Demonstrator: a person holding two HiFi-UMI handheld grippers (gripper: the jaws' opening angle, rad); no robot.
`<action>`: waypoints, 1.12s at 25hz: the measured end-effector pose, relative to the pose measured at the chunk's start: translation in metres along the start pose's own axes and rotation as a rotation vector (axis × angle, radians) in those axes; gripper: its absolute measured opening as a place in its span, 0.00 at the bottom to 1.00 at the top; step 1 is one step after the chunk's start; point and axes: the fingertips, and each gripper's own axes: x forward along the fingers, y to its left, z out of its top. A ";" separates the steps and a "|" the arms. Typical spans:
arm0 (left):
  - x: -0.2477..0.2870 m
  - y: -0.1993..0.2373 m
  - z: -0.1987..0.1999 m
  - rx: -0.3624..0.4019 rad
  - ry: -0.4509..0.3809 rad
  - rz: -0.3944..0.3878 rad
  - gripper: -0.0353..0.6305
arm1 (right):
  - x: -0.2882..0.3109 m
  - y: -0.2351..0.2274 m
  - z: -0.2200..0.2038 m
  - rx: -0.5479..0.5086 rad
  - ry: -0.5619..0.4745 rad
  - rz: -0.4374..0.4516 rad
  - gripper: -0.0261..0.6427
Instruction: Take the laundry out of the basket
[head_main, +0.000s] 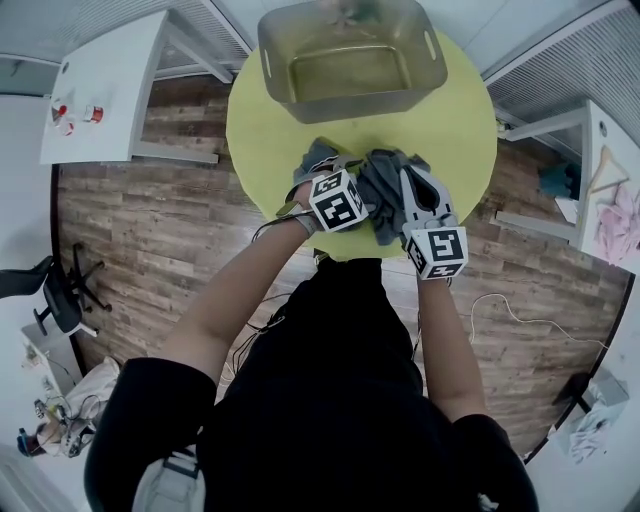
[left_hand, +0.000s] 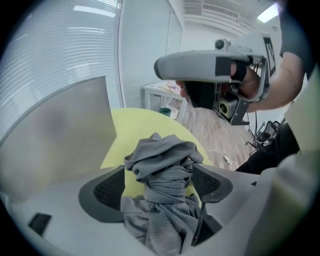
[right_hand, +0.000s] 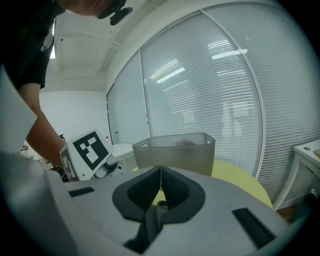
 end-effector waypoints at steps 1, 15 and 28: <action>-0.008 0.001 0.003 -0.007 -0.019 0.007 0.68 | -0.001 0.003 0.003 -0.004 -0.003 0.002 0.07; -0.093 -0.026 0.010 -0.049 -0.201 0.074 0.67 | -0.037 0.055 0.026 -0.046 -0.004 0.030 0.07; -0.216 -0.066 0.054 -0.031 -0.665 0.190 0.67 | -0.082 0.104 0.070 -0.078 -0.062 0.080 0.07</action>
